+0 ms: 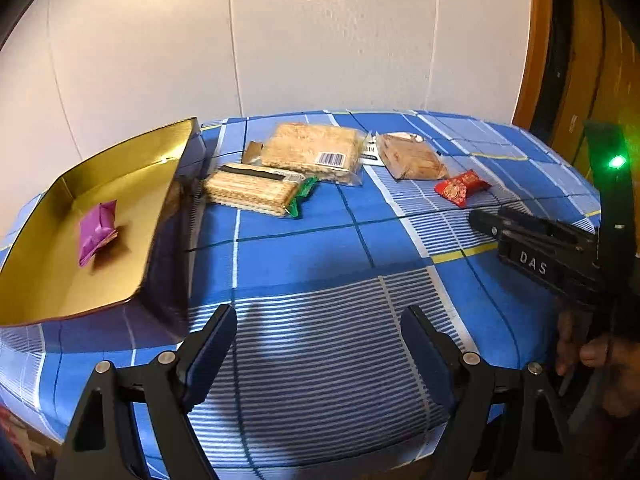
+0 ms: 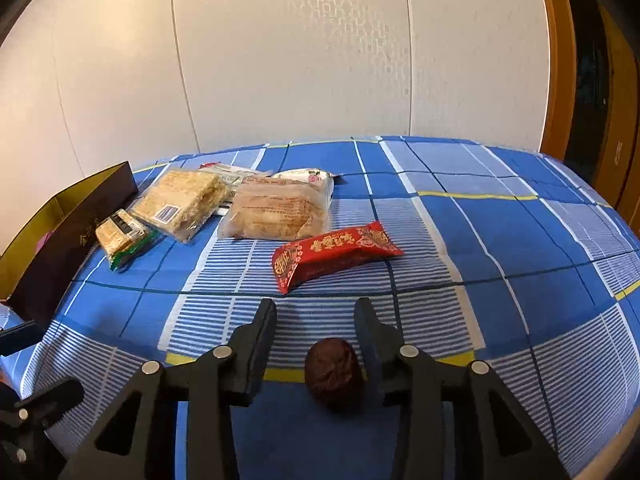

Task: Organize snacks
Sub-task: 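Withdraw the left tool from the tin toward the snacks, then carry the red date into the gold tin and open the right tool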

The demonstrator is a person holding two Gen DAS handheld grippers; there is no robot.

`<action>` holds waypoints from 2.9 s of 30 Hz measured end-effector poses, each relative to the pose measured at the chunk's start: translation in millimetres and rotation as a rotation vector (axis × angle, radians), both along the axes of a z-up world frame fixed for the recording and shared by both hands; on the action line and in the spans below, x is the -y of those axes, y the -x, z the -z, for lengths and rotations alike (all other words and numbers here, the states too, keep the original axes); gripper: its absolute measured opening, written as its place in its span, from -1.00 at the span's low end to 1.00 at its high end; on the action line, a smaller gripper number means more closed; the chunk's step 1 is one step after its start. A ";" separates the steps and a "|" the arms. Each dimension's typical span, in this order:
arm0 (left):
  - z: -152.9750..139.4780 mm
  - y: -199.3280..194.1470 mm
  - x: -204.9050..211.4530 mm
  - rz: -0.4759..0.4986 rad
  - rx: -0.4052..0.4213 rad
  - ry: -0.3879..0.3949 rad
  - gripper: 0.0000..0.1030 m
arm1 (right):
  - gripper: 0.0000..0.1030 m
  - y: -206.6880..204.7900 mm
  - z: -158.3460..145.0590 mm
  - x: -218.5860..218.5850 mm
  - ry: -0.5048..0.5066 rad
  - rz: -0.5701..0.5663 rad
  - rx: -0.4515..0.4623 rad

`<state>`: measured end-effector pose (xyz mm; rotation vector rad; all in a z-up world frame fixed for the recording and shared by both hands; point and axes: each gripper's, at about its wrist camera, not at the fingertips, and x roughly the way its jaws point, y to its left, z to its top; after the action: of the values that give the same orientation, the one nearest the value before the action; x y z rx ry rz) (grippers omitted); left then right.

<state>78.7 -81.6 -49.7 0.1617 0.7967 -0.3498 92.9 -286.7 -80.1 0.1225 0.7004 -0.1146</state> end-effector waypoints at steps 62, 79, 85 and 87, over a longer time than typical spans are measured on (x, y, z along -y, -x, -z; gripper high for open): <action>20.9 24.0 -103.4 -0.280 0.003 0.104 0.68 | -0.54 -81.2 -79.7 -197.6 -0.088 -0.623 -0.019; 19.7 26.9 -108.6 -0.284 0.009 0.122 0.69 | -0.53 -113.1 -54.2 -262.4 0.002 -0.746 -0.140; 20.3 27.2 -106.7 -0.285 0.013 0.115 0.71 | -0.53 -117.4 -46.0 -266.1 0.004 -0.747 -0.160; 20.4 26.9 -106.4 -0.285 0.014 0.114 0.71 | -0.38 -119.4 -44.9 -265.0 0.002 -0.743 -0.167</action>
<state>51.8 24.8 -70.1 -0.0568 0.7720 -0.1238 212.3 -21.7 -35.2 -0.1551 0.8731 0.5915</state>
